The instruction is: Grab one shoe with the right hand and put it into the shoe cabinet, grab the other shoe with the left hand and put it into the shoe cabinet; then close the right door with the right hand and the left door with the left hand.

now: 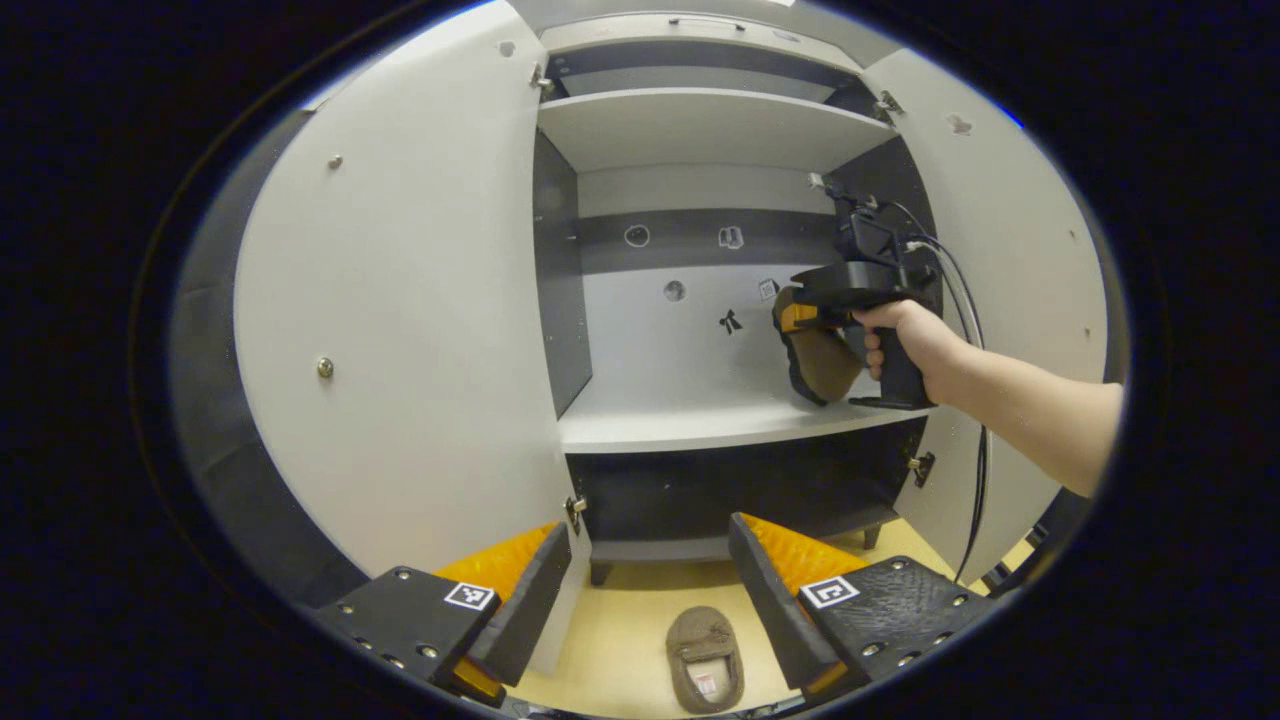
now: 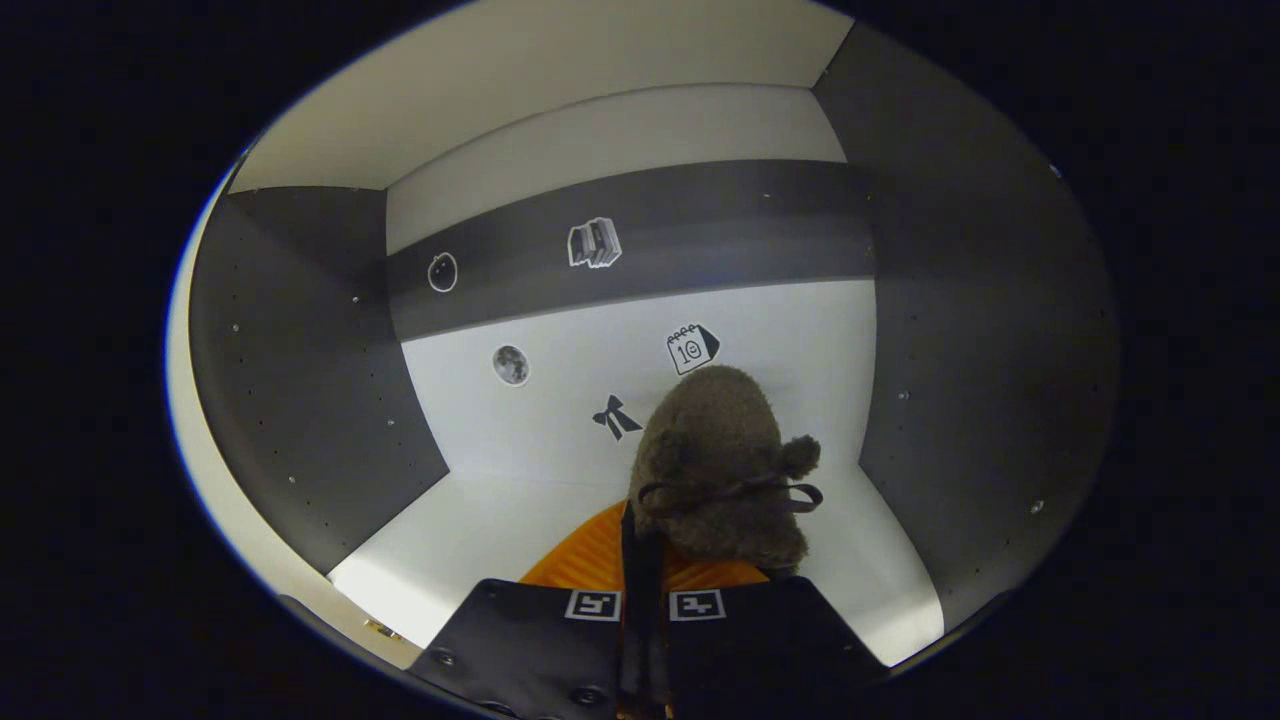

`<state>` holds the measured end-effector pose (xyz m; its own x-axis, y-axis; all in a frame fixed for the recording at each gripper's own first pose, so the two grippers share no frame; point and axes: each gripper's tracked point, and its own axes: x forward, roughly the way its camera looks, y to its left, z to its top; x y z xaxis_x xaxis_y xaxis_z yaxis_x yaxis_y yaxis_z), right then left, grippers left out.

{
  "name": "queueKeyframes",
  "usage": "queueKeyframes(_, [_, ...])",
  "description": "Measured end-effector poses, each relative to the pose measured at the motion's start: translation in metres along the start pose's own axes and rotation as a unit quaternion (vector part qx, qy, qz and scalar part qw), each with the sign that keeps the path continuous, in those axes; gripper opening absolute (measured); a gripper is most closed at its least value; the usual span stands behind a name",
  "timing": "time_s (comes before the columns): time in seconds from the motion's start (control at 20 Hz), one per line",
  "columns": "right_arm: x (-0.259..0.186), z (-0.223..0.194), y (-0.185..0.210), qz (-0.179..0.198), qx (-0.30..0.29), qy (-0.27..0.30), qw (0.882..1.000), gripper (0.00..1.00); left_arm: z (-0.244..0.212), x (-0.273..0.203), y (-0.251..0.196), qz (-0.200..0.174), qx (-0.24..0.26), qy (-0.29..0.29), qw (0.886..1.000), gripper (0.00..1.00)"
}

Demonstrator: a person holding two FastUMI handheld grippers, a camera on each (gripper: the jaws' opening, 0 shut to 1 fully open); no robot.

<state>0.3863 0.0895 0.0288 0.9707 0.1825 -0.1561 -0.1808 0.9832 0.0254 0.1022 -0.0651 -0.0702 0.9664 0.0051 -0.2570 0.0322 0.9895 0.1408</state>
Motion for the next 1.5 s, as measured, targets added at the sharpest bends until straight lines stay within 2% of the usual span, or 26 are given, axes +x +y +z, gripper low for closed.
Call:
queueKeyframes(0.05, [0.001, -0.001, 0.003, 0.003, -0.006, -0.001, 1.0, 0.03, 0.0, -0.001, -0.002, 0.002, 0.001, 0.002, 1.0, 1.0])
queueKeyframes(0.1, [0.002, -0.002, 0.005, 0.005, -0.011, -0.004, 1.0, 0.07, -0.002, -0.001, -0.004, 0.003, 0.003, 0.004, 1.0, 0.94])
queueKeyframes(0.15, [0.002, -0.001, 0.005, 0.004, -0.015, -0.009, 1.0, 0.07, -0.002, -0.002, -0.006, 0.005, 0.004, 0.005, 1.0, 0.94])
queueKeyframes(0.2, [0.003, -0.004, 0.004, 0.002, -0.019, -0.01, 1.0, 0.13, -0.004, -0.003, -0.008, 0.006, 0.004, 0.007, 1.0, 0.94])
queueKeyframes(0.3, [0.005, -0.01, 0.007, 0.009, -0.017, -0.006, 1.0, 0.14, -0.006, -0.005, -0.012, 0.01, 0.005, 0.007, 1.0, 0.94])
queueKeyframes(0.45, [0.002, -0.024, 0.022, 0.038, -0.018, 0.015, 0.999, 0.62, -0.014, -0.011, -0.017, 0.022, 0.002, 0.017, 1.0, 0.94])
queueKeyframes(0.55, [-0.007, -0.014, 0.026, 0.038, -0.027, 0.002, 0.999, 0.97, -0.02, -0.016, -0.02, 0.028, -0.005, 0.024, 0.999, 0.94])
queueKeyframes(0.8, [-0.061, 0.017, 0.032, 0.044, -0.02, -0.036, 0.998, 0.98, -0.029, -0.03, -0.02, 0.022, -0.018, 0.027, 0.999, 0.94])
queueKeyframes(1.05, [-0.136, 0.035, 0.026, 0.025, -0.013, -0.078, 0.997, 0.98, -0.039, -0.037, 0.003, 0.01, -0.018, 0.02, 1.0, 0.94])
queueKeyframes(1.25, [-0.194, 0.017, 0.022, 0.003, -0.032, -0.093, 0.995, 0.98, -0.066, -0.034, 0.013, -0.016, -0.02, 0.033, 0.999, 0.94])
queueKeyframes(1.3, [-0.208, 0.008, 0.023, 0.001, -0.034, -0.092, 0.995, 0.95, -0.075, -0.033, 0.012, -0.025, -0.021, 0.041, 0.999, 0.97])
queueKeyframes(1.35, [-0.221, -0.002, 0.025, 0.0, -0.034, -0.091, 0.995, 0.98, -0.088, -0.032, 0.011, -0.032, -0.02, 0.052, 0.998, 0.94])
queueKeyframes(1.5, [-0.255, -0.031, 0.029, -0.002, -0.037, -0.085, 0.996, 0.98, -0.131, -0.026, 0.007, -0.047, -0.013, 0.105, 0.993, 0.94])
